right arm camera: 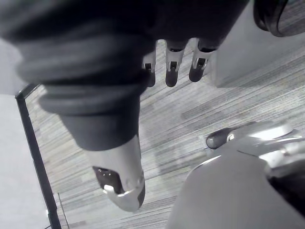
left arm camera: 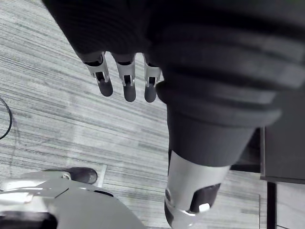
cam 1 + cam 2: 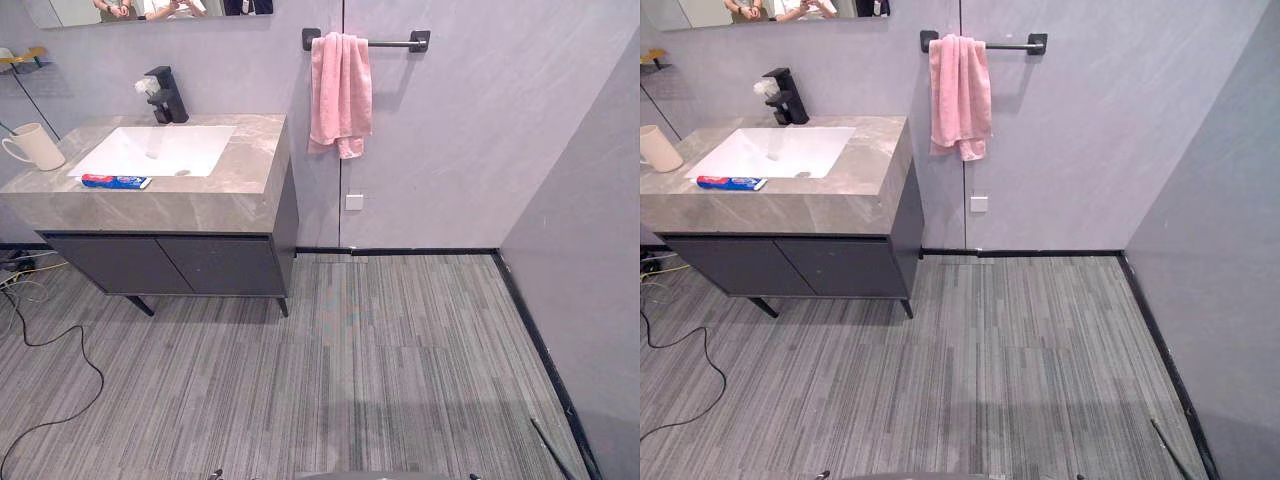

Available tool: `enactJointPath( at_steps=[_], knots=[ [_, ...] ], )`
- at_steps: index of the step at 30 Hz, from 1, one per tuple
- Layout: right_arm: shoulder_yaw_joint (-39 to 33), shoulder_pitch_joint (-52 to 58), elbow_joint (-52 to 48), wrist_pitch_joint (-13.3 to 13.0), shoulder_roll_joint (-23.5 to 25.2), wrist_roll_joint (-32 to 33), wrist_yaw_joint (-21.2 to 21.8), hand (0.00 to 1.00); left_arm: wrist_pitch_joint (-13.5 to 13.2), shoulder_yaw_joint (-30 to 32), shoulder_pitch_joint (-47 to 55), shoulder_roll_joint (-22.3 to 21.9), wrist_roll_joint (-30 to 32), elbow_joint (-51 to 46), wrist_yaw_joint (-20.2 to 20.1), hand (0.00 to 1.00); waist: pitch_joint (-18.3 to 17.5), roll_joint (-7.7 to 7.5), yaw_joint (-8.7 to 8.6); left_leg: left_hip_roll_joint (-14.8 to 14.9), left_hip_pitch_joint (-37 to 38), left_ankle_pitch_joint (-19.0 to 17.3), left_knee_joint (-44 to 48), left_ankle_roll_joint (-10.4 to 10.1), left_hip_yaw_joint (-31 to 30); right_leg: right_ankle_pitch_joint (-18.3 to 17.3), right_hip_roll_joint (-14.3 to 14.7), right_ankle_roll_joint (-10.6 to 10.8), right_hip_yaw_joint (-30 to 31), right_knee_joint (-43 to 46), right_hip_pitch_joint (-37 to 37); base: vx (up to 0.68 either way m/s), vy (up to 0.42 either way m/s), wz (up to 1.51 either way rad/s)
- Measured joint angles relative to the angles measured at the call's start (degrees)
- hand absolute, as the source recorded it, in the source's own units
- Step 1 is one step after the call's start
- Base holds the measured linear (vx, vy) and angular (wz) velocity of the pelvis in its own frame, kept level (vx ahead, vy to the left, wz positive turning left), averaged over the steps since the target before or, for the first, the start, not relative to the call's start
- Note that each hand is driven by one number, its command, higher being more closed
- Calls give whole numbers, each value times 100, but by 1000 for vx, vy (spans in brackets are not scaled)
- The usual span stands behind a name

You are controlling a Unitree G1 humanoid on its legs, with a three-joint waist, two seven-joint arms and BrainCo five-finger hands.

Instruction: Organize washtable

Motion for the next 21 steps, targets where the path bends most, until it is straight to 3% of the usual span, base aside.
enactJointPath(
  at_steps=[21],
  knots=[
    [0,-345,20,-67,57,-53,0,0,-80,-9,-87,42,56,12,-3,0,238,-80,12,-6,130,-10,-123,-5,18,87,8,37,-13,-267,194,-34,-18,-1]
  ],
)
